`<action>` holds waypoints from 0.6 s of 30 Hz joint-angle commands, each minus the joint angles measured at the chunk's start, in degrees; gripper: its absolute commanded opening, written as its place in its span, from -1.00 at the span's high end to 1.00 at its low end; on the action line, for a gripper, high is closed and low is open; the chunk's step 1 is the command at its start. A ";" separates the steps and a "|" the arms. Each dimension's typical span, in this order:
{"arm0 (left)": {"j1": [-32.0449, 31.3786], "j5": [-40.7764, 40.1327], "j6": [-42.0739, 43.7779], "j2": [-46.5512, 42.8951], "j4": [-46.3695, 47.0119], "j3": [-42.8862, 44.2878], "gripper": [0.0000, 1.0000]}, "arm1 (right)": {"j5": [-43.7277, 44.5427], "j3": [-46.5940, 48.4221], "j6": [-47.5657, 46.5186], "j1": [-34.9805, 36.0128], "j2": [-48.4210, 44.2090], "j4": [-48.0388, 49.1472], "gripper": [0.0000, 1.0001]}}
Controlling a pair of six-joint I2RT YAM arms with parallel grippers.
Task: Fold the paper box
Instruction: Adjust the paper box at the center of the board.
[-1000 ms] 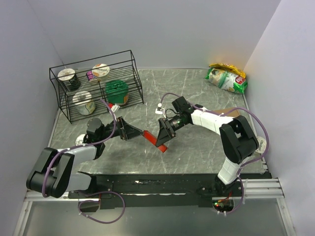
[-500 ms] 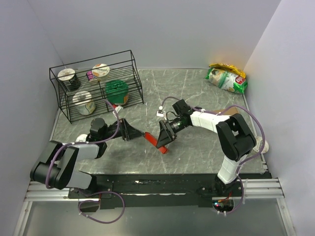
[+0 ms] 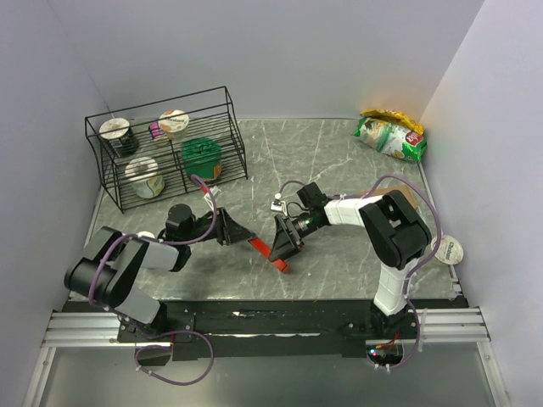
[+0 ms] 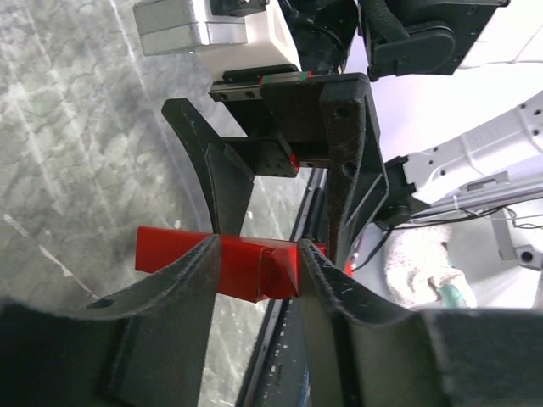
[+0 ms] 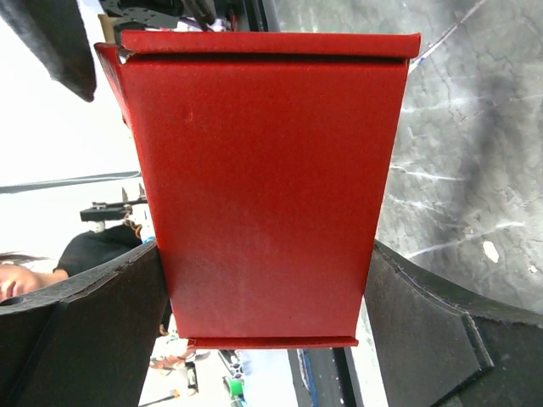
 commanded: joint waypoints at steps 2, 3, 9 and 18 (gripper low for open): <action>-1.11 0.61 1.28 3.49 6.45 0.57 0.07 | -2.07 -0.99 3.01 -0.03 1.87 7.17 0.29; -1.11 0.96 0.67 4.89 10.11 -0.30 -0.10 | -2.42 -1.26 3.97 -0.03 2.05 8.74 0.29; -1.20 2.54 -6.01 12.62 24.02 -2.68 -0.38 | -2.16 -2.40 5.65 -0.47 3.19 10.86 0.30; -1.64 0.00 -11.83 21.08 38.91 -4.26 -0.04 | -1.80 -4.51 7.15 -2.05 3.81 14.03 0.30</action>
